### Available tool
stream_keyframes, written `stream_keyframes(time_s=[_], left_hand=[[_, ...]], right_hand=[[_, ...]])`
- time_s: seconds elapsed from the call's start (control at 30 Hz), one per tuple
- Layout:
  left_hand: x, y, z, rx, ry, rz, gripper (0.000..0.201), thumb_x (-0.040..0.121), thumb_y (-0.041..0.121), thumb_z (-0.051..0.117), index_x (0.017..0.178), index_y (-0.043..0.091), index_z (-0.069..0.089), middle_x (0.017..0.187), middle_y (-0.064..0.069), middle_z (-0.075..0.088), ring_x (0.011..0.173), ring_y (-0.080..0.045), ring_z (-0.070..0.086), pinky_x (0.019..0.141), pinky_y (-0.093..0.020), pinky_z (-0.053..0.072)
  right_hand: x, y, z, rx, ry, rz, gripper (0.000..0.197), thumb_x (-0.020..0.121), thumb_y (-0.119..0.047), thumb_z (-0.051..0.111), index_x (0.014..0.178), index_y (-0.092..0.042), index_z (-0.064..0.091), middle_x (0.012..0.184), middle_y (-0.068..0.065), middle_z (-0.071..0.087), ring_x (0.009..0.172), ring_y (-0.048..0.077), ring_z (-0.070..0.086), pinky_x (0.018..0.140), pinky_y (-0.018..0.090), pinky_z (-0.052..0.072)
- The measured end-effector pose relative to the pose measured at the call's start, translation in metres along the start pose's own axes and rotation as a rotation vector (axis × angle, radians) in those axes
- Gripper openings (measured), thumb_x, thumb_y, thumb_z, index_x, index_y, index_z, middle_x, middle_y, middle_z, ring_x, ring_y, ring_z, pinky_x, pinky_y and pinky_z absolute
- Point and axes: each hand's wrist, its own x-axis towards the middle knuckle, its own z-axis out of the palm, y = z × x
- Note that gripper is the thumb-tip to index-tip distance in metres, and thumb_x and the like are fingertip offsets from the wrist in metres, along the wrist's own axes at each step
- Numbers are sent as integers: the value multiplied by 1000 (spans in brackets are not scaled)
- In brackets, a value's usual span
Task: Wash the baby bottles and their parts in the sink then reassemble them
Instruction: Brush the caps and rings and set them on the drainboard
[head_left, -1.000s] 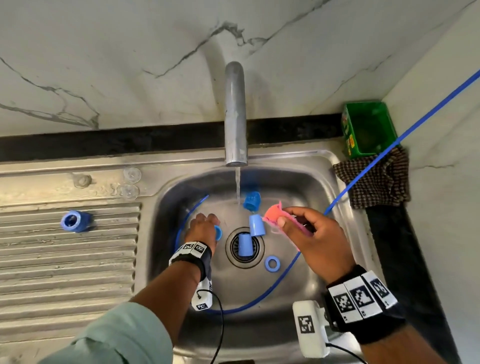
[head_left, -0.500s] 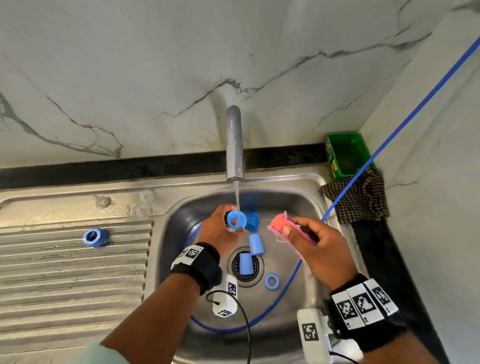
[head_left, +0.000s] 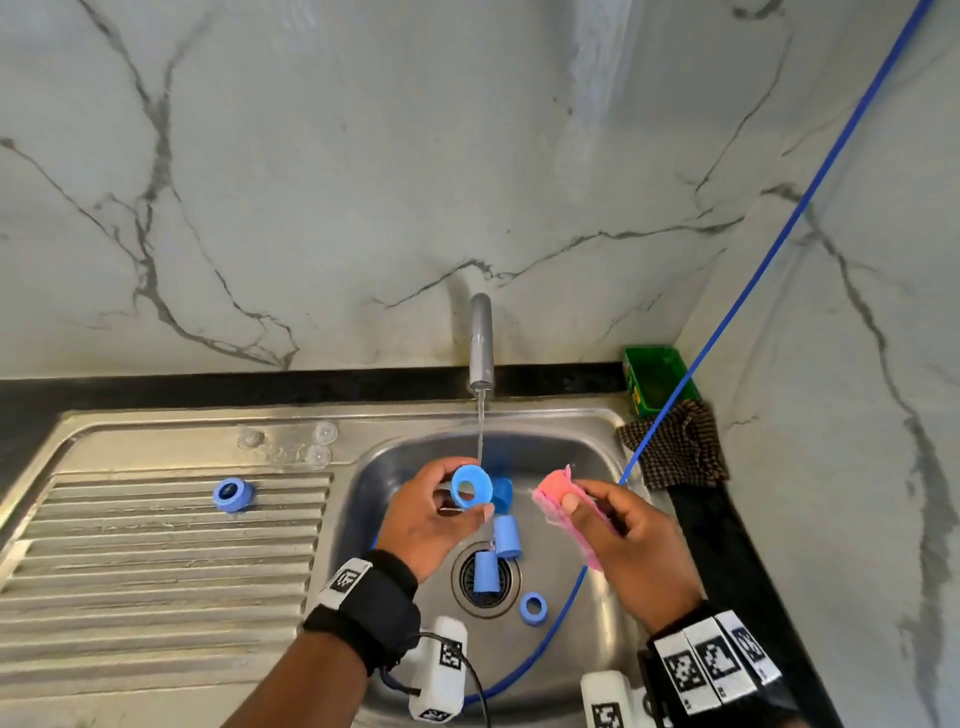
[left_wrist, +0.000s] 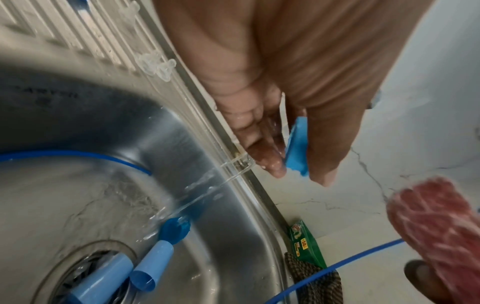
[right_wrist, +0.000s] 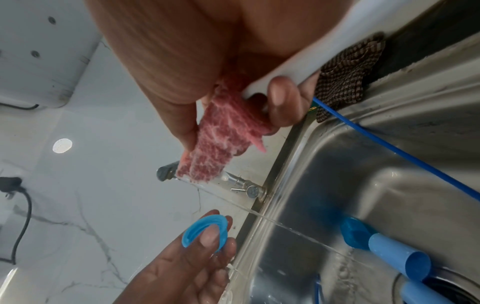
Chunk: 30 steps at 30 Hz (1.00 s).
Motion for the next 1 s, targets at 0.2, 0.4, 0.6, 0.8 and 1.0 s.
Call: stream_keyframes(time_s=[0.2, 0.4, 0.6, 0.8, 1.0], left_hand=[[-30, 13, -13, -8, -147, 88, 64, 69, 25, 92, 127, 29, 65, 108, 6, 74, 98, -13, 69, 88, -23, 55], [-46, 29, -18, -109, -137, 140, 59, 65, 20, 94, 114, 22, 62, 101, 3, 74, 93, -15, 71, 81, -23, 56], [-57, 36, -26, -213, -144, 159, 43, 75, 39, 85, 111, 24, 68, 96, 1, 75, 84, -15, 71, 73, -32, 59], [-60, 49, -27, -434, -173, 17, 49, 86, 58, 66, 91, 10, 74, 71, -12, 65, 60, -23, 58, 56, -30, 51], [-61, 68, -19, -263, -219, -88, 65, 83, 67, 58, 81, 3, 70, 66, -12, 68, 55, -26, 59, 47, -26, 46]], right_hand=[[-11, -14, 20, 28, -50, -25, 14, 90, -37, 73, 104, -33, 73, 92, -8, 76, 84, 12, 70, 76, 33, 57], [-23, -33, 43, 67, -105, -55, 12, 92, -34, 71, 101, -27, 74, 85, -6, 76, 69, 5, 66, 60, 23, 50], [-36, -51, 58, 323, -189, 82, 15, 92, -23, 70, 94, -13, 81, 61, 1, 57, 45, 3, 44, 43, 15, 37], [-44, -52, 51, 179, -326, -296, 20, 97, -23, 63, 106, -20, 80, 84, 2, 65, 85, 12, 56, 74, 22, 47], [-45, -41, 45, 101, -232, -323, 20, 88, -33, 76, 106, -26, 79, 89, 0, 68, 82, 15, 63, 75, 28, 52]])
